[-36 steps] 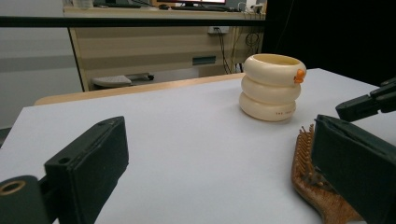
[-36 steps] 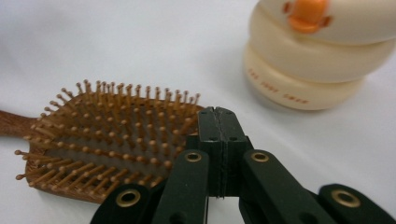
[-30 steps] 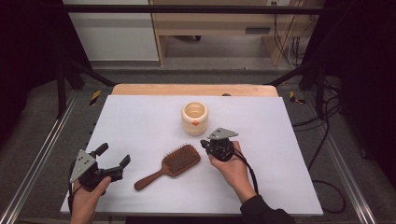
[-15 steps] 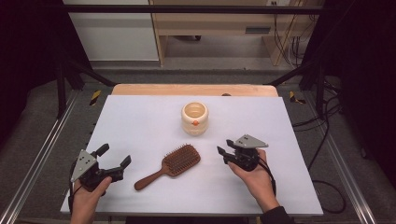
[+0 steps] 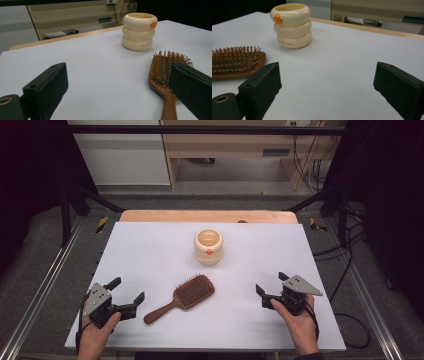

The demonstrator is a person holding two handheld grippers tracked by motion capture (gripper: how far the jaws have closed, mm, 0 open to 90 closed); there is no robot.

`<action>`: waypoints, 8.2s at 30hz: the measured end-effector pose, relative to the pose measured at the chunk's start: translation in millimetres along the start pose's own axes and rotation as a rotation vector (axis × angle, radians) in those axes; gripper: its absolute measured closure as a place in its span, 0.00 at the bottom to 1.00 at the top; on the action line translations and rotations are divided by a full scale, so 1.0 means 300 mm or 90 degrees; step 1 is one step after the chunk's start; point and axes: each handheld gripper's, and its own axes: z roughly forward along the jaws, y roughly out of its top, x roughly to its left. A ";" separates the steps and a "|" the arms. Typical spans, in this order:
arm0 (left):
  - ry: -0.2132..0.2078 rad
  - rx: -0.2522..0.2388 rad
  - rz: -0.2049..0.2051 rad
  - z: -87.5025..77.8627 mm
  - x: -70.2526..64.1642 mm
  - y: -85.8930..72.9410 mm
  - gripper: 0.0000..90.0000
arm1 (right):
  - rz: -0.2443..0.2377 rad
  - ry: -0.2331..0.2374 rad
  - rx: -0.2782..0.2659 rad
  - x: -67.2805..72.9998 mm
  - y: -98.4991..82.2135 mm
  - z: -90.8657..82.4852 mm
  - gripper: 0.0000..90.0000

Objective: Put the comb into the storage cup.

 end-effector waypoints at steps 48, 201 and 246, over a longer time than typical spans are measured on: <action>-0.153 0.305 0.176 0.182 -0.240 0.152 0.04 | -0.003 0.007 -0.042 -0.055 -0.023 -0.031 0.11; -0.203 0.397 0.235 0.320 -0.261 0.123 0.81 | 0.007 0.034 -0.018 -0.034 -0.033 -0.014 0.11; -0.140 0.073 0.152 0.239 -0.246 0.088 0.81 | 0.095 0.155 -0.067 0.129 0.020 0.036 0.05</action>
